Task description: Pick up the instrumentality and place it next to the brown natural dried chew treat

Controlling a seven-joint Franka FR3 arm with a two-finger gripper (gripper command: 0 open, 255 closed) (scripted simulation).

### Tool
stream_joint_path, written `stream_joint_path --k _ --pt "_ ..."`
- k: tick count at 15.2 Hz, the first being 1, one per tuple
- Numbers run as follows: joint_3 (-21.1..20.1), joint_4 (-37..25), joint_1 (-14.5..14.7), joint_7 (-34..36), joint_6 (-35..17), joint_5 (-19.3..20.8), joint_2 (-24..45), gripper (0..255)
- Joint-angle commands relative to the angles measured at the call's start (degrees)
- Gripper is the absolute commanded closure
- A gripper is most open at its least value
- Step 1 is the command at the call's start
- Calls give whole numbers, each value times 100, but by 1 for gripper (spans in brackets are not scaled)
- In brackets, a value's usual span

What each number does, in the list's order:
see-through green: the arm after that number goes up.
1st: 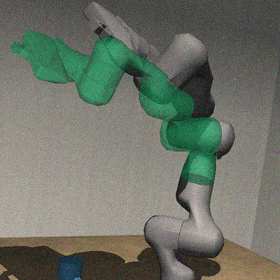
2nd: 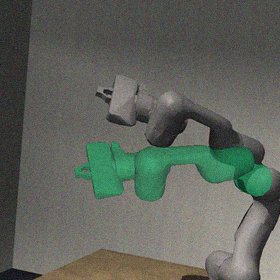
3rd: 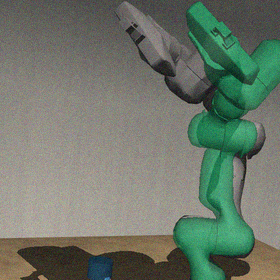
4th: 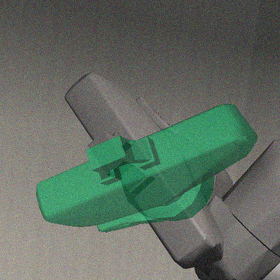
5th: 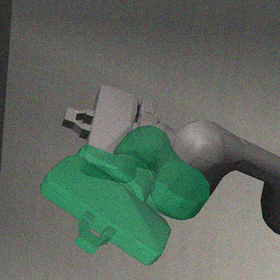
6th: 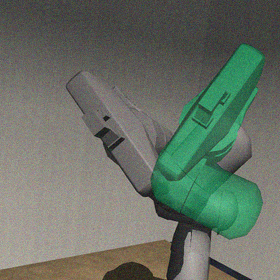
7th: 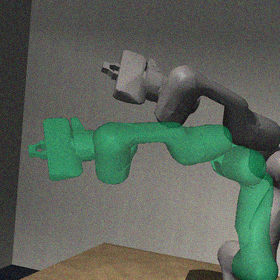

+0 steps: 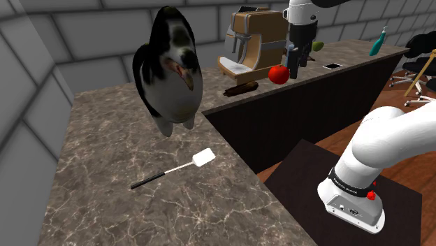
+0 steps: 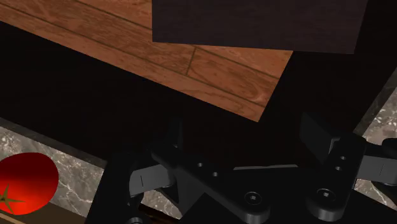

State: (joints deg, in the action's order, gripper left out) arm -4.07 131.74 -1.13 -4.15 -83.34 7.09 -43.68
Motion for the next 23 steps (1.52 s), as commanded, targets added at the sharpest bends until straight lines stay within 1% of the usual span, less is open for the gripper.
stream_joint_path --k 1,11,17,23 --pt "0 0 0 0 0 0 0 0" --pt "-305 -68 613 -534 -1457 -355 1357 0" --pt "-547 -320 951 -872 -2186 -512 2228 0" --pt "-827 -697 1266 -1199 -2792 -604 3100 0"
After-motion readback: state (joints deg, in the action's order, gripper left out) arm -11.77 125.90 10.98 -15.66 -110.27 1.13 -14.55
